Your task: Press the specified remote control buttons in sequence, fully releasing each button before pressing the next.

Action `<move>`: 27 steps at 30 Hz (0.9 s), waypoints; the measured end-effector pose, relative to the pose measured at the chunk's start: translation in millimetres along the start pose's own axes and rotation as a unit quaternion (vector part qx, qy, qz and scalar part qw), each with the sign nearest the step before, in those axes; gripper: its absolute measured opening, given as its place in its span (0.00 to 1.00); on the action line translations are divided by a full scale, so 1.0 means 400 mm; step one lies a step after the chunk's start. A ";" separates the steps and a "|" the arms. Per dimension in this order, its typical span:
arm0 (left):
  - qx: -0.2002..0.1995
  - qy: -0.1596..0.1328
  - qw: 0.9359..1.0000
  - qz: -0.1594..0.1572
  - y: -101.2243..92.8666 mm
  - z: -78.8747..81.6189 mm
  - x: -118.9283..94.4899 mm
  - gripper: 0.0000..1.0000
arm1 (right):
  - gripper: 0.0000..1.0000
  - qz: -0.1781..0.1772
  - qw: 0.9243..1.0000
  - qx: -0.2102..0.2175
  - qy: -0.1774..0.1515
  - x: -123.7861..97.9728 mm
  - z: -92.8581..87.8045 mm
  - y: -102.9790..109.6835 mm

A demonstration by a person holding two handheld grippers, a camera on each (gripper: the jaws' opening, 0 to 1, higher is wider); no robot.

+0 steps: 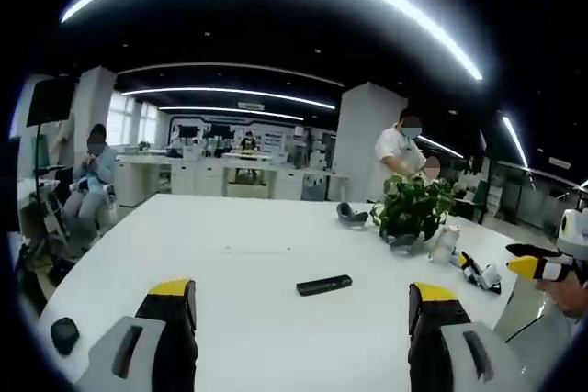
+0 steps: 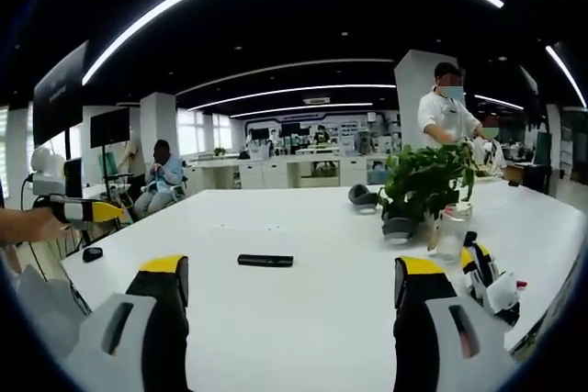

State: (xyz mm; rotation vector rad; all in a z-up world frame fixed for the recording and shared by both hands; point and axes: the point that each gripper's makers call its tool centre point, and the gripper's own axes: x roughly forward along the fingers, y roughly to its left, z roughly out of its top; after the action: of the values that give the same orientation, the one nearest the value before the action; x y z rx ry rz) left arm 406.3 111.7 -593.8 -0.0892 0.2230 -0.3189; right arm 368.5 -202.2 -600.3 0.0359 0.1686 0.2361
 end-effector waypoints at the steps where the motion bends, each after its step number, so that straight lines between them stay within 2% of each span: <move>1: 0.000 -0.006 1.000 0.000 -0.002 0.002 -0.008 1.00 | 0.97 0.001 1.000 -0.003 0.001 0.001 -0.001 0.003; 8: 0.001 -0.012 0.999 0.032 0.006 -0.028 -0.086 1.00 | 0.97 0.007 1.000 -0.013 0.006 0.004 -0.004 0.013; 11: -0.007 0.006 0.999 0.042 0.014 -0.056 -0.108 1.00 | 0.97 0.008 1.000 -0.016 0.006 0.004 -0.003 0.015; 13: -0.008 -0.001 0.999 0.051 0.021 -0.065 -0.121 1.00 | 0.97 0.007 1.000 -0.016 0.005 0.004 -0.003 0.015; 19: -0.021 -0.018 0.997 0.071 0.028 -0.082 -0.140 1.00 | 0.96 0.008 1.000 -0.020 0.007 0.004 -0.004 0.018; 23: -0.027 -0.018 0.996 0.080 0.028 -0.099 -0.145 1.00 | 0.96 0.013 1.000 -0.027 0.009 0.004 -0.007 0.026; 27: -0.013 -0.022 0.995 0.092 0.035 -0.105 -0.146 1.00 | 0.96 0.016 0.999 -0.035 0.011 0.004 -0.009 0.031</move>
State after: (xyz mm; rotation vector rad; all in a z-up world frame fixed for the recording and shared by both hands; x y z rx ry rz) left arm 346.7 141.4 -624.2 -0.1014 0.1898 -0.1312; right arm 366.5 -189.7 -603.4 -0.0329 0.1827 0.2742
